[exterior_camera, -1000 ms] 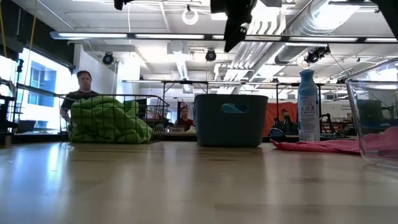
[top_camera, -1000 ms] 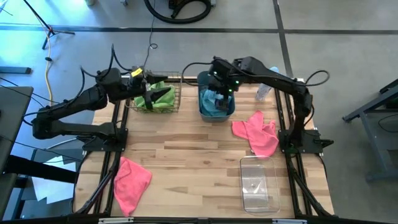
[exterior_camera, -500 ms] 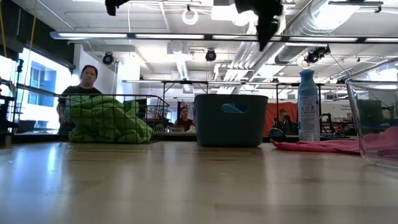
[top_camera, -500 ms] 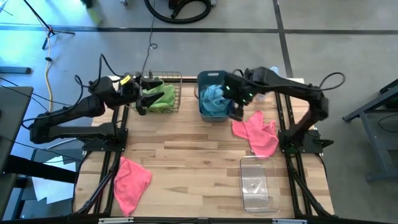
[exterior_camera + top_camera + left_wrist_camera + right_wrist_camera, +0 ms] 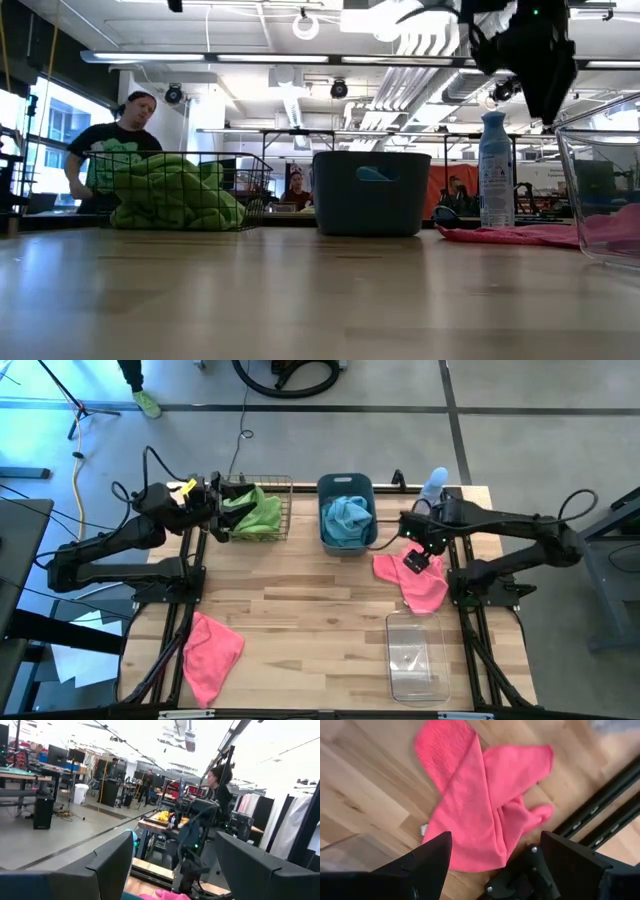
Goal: Sort microfiber towel by color & place in baskets
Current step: Put the top pink microfiber cloth into the transparent bin
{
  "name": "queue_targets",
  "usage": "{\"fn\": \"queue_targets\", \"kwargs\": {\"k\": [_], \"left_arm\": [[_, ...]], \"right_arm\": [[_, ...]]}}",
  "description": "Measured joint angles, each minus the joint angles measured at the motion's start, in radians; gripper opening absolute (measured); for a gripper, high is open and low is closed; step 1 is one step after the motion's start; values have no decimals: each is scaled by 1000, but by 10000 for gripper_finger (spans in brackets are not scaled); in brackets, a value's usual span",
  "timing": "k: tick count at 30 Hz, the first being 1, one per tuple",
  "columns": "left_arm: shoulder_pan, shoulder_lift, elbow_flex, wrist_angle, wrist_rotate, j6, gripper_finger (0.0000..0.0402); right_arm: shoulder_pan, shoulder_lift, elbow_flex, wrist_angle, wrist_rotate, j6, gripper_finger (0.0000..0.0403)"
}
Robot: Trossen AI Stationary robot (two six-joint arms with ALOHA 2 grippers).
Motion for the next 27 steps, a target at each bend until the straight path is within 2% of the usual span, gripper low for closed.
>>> {"fn": "queue_targets", "kwargs": {"k": [7, 15, 21, 24, 27], "left_arm": [[0, 13, 0, 33, -38, -21, 266], [0, 16, 0, 42, -56, -28, 266], [0, 16, 0, 43, -63, -27, 266], [0, 16, 0, 42, -68, -29, 266], [0, 16, 0, 44, -68, -33, 266]], "right_arm": [[8, 66, -115, 118, -23, 142, 300], [31, 88, -315, 315, -59, 220, 300], [29, 88, -421, 387, 4, 325, 300], [29, 88, -458, 480, -11, 366, 300], [29, 94, -482, 503, -13, 406, 300]]}}
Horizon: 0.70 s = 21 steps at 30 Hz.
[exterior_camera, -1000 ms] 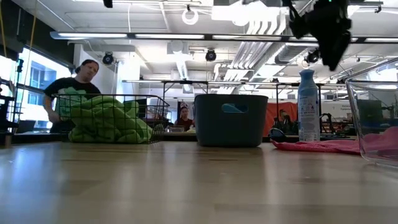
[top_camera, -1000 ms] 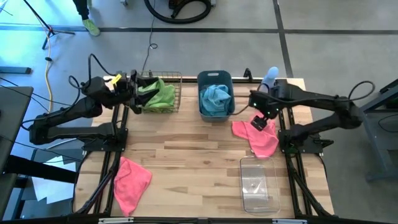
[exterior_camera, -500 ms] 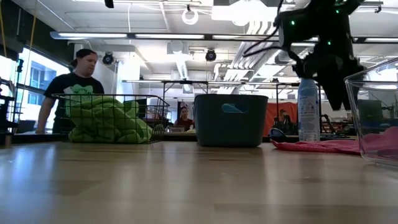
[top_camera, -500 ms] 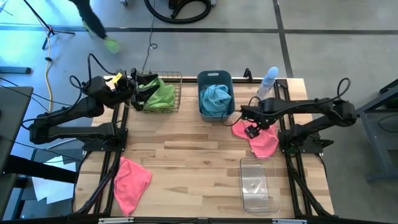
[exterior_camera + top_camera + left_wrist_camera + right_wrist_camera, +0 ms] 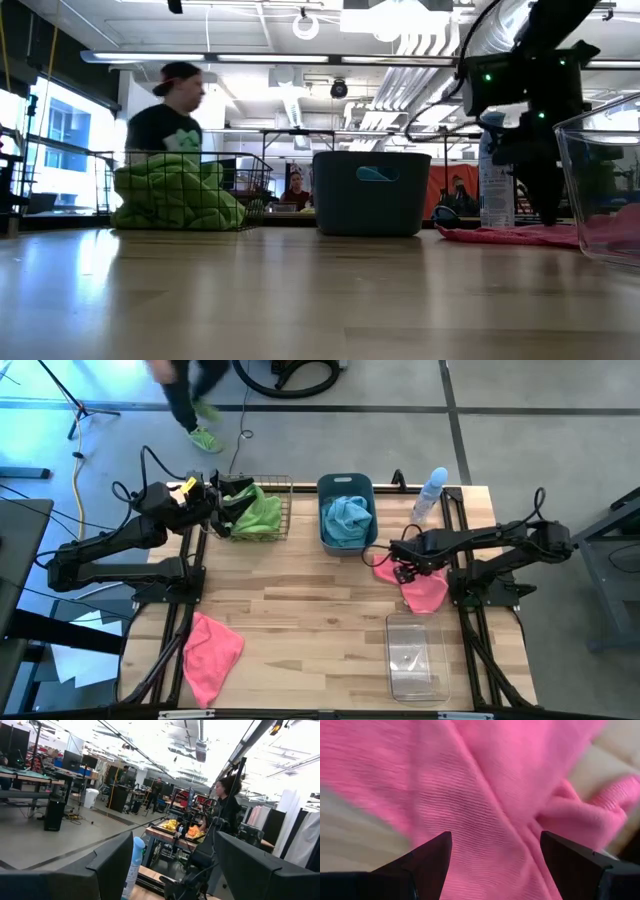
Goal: Sort microfiber towel by color & place in baskets
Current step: Put the top pink microfiber cloth into the transparent bin
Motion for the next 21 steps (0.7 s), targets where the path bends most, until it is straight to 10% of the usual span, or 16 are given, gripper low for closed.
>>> {"fn": "queue_targets", "kwargs": {"k": [21], "left_arm": [[0, 0, 0, 2, 0, -12, 266]], "right_arm": [[0, -1, -111, 118, -15, 152, 248]]}}
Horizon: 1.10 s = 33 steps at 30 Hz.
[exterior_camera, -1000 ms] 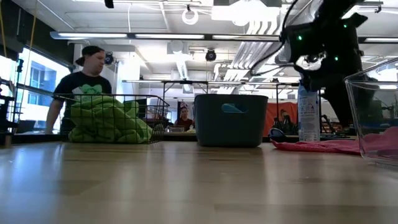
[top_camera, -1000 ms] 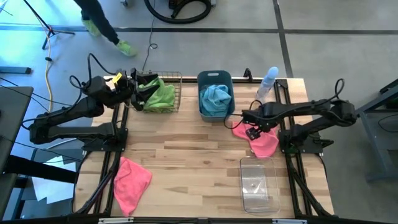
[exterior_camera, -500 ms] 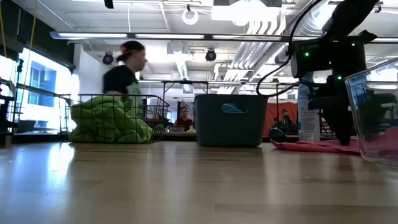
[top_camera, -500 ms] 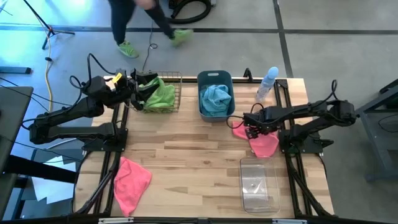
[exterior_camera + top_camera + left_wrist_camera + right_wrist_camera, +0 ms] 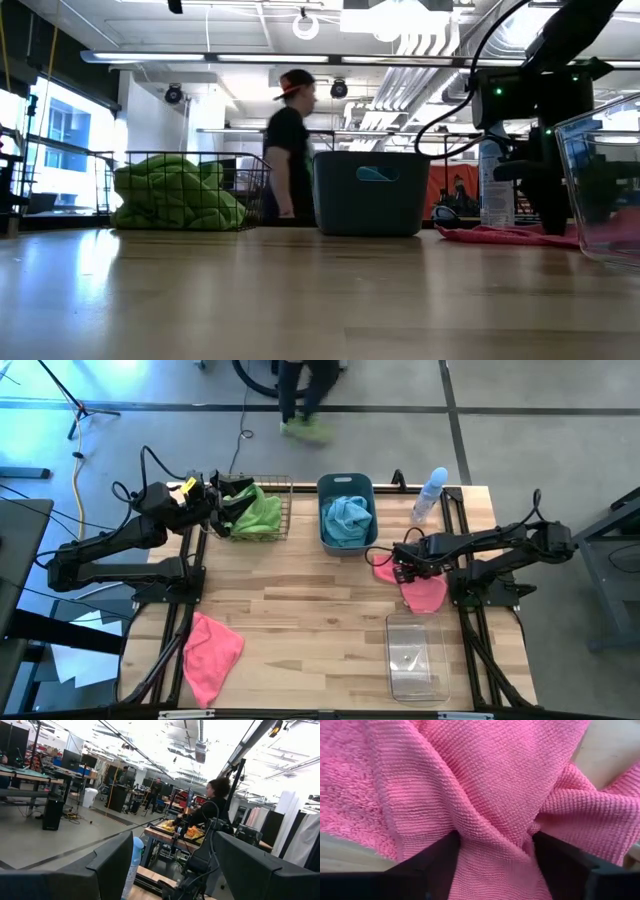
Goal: Sort microfiber towel by color & place in baskets
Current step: Put the top pink microfiber cloth into the transparent bin
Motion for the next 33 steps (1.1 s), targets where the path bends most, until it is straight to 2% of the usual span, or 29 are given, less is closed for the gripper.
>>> {"fn": "queue_targets", "kwargs": {"k": [4, 8, 10, 13, 16, 22, 27, 33], "left_arm": [[0, 0, 0, 0, 0, 0, 266], [0, 0, 0, 0, 0, 0, 266], [0, 0, 0, 0, 0, 0, 266], [0, 0, 0, 0, 0, 0, 266], [0, 0, 0, 0, -11, 3, 266], [0, 0, 0, 0, -14, 22, 266], [0, 0, 0, 0, -30, 27, 266], [0, 0, 0, 0, -42, 27, 266]], "right_arm": [[0, 1, -1, 4, -7, -22, 164], [0, 1, -1, 5, -25, -82, 43], [0, 1, -1, 2, -34, -115, 15], [0, 1, 1, -33, -43, -133, 20], [0, -14, -2, -67, -45, -155, 6], [0, -87, 22, -125, -71, -170, 3], [0, -171, 146, -238, -27, -218, 2], [0, -253, 372, -270, 19, -280, 1]]}}
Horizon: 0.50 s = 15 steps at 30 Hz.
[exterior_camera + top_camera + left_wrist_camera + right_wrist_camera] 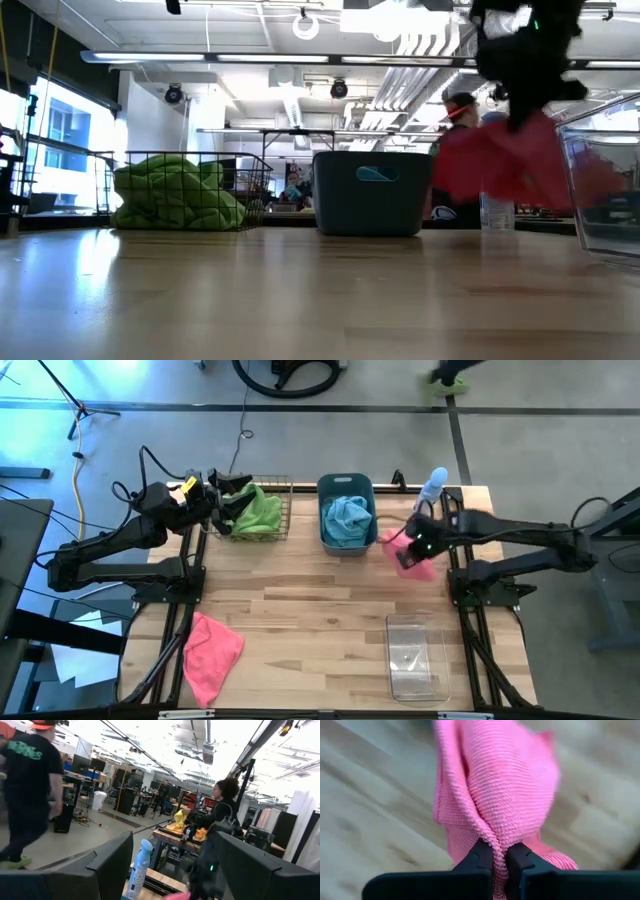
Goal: Sort microfiber towel by color & place in baskets
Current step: Put the top pink microfiber cloth into the transparent bin
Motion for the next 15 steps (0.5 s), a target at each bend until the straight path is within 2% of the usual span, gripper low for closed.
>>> {"fn": "queue_targets", "kwargs": {"k": [7, 11, 15], "left_arm": [[0, 0, 0, 0, -2, 0, 266], [0, 0, 0, 0, -2, 0, 266], [0, 0, 0, 0, -2, 0, 266]], "right_arm": [[0, -15, 250, 11, 86, -119, 1], [0, -14, 287, 84, 80, -142, 0], [40, -13, 282, 121, 17, -135, 0]]}}
